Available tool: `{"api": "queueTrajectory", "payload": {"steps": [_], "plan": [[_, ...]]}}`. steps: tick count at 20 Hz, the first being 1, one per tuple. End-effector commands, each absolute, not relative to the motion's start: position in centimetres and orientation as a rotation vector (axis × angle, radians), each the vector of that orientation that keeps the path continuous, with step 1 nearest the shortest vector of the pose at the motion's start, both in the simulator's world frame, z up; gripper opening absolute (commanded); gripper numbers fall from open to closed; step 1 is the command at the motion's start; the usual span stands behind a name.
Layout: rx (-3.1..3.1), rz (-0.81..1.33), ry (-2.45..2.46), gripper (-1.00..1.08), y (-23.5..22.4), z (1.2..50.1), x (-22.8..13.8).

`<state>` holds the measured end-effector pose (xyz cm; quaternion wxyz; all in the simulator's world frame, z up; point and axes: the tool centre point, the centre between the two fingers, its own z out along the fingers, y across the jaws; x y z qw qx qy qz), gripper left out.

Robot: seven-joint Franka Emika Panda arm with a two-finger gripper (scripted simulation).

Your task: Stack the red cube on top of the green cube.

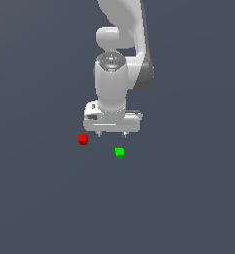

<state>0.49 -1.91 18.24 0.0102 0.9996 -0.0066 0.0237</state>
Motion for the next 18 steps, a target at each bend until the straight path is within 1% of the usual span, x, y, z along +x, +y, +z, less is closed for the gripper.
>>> {"api": "queueTrajectory", "payload": {"steps": [1,5,9,13,18], "plan": [[3.120,0.074,-0.021,1.00,-1.9,18.2,0.5],[3.121,0.072,-0.019,1.00,-2.4,17.9,0.2],[3.123,0.065,-0.014,1.00,-3.9,16.9,-0.6],[3.126,0.055,-0.006,1.00,-6.3,15.2,-1.9],[3.131,0.036,0.008,1.00,-10.4,12.4,-4.1]]}}
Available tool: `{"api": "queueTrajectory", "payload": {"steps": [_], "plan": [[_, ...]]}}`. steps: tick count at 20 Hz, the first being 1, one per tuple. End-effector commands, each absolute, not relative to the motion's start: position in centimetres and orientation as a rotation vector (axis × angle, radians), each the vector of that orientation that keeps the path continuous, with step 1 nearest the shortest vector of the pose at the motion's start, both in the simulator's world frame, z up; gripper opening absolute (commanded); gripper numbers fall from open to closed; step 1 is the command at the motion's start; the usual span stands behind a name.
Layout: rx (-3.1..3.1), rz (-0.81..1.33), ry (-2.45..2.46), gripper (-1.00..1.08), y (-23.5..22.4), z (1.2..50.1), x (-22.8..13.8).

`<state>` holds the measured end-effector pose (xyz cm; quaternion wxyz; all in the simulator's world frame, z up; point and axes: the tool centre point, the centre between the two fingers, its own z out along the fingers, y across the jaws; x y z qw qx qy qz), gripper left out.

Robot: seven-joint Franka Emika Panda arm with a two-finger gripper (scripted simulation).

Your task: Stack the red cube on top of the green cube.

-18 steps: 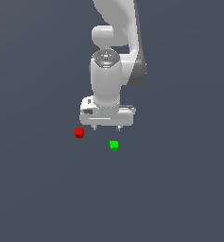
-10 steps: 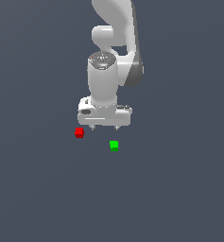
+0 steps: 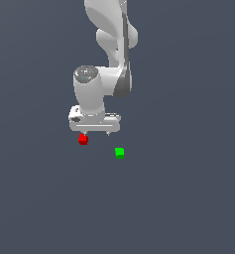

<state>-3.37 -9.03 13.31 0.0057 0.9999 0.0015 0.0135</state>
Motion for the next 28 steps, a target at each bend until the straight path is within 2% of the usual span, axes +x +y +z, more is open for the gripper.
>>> {"api": "queueTrajectory", "payload": {"steps": [1,12,21,28], "plan": [[3.133,0.032,0.011,1.00,-11.2,11.8,-4.6],[3.141,0.003,0.033,1.00,-17.5,7.5,-7.6],[3.141,0.000,0.033,1.00,-18.1,6.8,-7.8],[3.141,0.000,0.034,1.00,-18.2,3.9,-7.9]]}}
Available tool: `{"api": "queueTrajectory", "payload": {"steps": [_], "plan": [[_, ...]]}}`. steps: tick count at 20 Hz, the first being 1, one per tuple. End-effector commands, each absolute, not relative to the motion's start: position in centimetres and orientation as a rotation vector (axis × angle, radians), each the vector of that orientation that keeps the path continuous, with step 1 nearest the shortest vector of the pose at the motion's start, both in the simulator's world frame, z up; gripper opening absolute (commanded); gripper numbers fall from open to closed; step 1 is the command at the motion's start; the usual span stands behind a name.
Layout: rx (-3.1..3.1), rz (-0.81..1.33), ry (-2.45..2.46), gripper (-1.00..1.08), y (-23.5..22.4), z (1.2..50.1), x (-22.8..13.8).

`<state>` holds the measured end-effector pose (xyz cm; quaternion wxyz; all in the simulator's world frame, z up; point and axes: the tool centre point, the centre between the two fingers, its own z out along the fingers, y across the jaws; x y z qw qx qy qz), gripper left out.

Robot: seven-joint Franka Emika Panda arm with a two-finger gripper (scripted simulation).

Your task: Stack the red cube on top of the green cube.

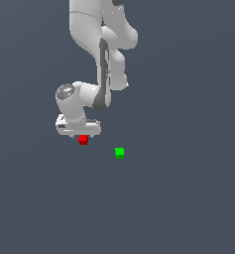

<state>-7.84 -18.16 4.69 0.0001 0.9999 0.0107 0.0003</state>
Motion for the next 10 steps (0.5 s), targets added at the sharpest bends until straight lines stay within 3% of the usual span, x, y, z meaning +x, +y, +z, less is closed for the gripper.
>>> {"api": "queueTrajectory", "payload": {"steps": [1,8,9,10], "plan": [[3.141,0.000,0.035,1.00,-18.2,3.4,-7.9],[3.141,0.000,0.036,1.00,-18.2,2.0,-7.8],[3.141,0.000,0.036,-1.00,-18.2,2.0,-7.8],[3.141,0.000,0.036,-1.00,-18.2,2.0,-7.8]]}}
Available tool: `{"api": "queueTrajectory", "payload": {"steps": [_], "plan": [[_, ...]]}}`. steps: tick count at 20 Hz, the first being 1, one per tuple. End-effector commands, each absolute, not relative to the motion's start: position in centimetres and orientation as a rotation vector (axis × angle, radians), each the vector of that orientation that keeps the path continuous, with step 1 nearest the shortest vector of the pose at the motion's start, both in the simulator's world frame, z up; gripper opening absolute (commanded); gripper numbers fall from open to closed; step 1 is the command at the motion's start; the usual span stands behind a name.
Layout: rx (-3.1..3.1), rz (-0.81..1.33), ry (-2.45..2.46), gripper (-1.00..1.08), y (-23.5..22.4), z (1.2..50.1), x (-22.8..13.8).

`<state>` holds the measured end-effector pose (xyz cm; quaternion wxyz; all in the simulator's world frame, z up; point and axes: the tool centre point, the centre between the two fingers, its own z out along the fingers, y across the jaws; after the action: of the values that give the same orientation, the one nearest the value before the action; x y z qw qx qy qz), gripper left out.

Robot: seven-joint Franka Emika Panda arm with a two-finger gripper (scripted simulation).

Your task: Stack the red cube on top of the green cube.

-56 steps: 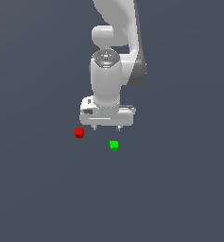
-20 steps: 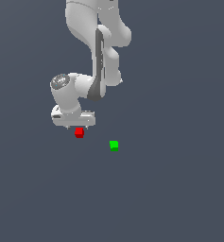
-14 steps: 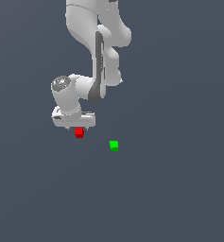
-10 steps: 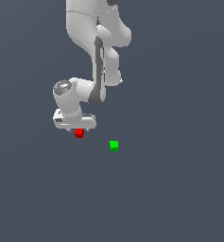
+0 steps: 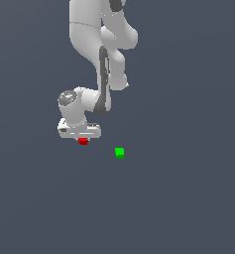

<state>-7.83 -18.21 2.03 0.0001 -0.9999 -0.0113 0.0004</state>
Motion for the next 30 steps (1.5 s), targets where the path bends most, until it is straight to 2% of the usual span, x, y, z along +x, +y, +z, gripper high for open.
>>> {"api": "queueTrajectory", "payload": {"steps": [1,15,30], "plan": [[-3.141,0.000,-0.036,-1.00,-18.2,2.0,-7.8],[-3.141,0.000,-0.035,-1.00,-18.2,3.0,-7.8],[-3.141,0.000,-0.035,-1.00,-18.2,11.0,-7.9]]}}
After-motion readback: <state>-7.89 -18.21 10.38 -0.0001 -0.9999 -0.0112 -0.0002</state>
